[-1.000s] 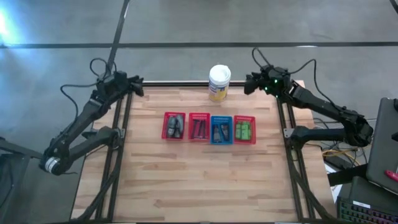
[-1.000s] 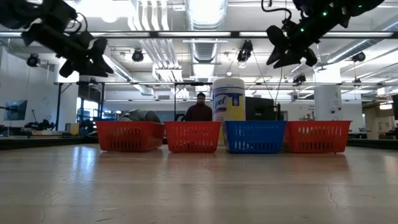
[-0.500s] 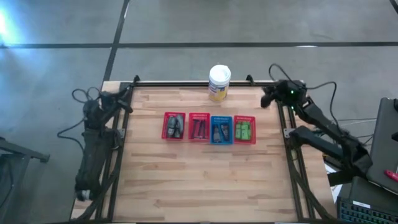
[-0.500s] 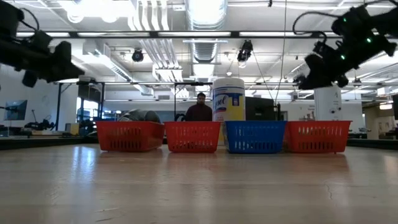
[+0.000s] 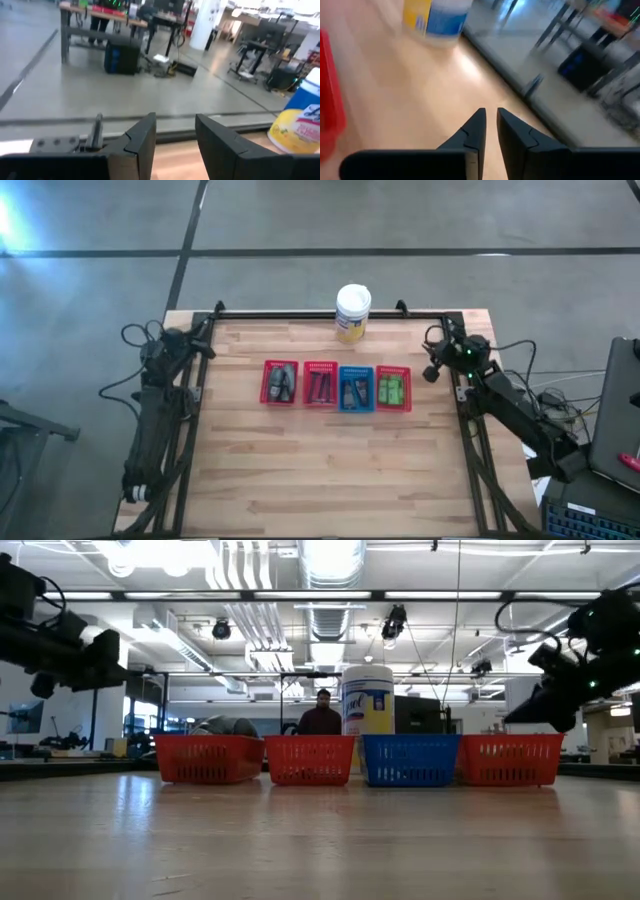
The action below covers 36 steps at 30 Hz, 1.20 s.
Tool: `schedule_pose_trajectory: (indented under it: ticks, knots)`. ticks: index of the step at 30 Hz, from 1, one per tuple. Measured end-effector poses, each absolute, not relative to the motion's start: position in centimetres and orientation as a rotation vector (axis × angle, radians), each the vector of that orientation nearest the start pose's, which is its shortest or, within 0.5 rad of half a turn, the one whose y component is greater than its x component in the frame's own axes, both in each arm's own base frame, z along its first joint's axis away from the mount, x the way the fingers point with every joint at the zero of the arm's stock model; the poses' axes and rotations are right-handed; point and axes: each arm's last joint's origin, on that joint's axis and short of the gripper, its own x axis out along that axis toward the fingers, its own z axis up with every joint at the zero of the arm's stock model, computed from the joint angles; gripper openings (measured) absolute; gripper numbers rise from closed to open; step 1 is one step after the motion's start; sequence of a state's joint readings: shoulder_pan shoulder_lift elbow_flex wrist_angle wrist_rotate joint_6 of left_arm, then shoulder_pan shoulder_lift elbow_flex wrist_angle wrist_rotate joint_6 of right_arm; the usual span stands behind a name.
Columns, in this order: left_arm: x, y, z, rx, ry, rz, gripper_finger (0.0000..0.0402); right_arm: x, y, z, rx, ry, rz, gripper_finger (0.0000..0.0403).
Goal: Pick & Place Travel size toiletries
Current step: Return to Home Position
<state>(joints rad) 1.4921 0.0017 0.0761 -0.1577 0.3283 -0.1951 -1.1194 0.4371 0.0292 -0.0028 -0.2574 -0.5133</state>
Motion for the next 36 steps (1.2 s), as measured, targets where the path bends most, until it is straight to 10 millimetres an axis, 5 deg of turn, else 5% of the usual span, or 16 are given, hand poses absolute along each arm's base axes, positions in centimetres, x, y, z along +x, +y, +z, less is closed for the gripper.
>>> schedule_pose_trajectory:
  ticks: [23,36]
  knots:
    - [1.7,9.5,17.1,-0.12,-0.154,1.159,0.0143,1.5,-9.5,17.6,-0.468,0.233,-1.385,0.009]
    - [1.7,9.5,17.1,-0.122,-0.152,1.159,0.0142,2.0,-9.4,17.6,-0.457,0.231,-1.388,0.0128]
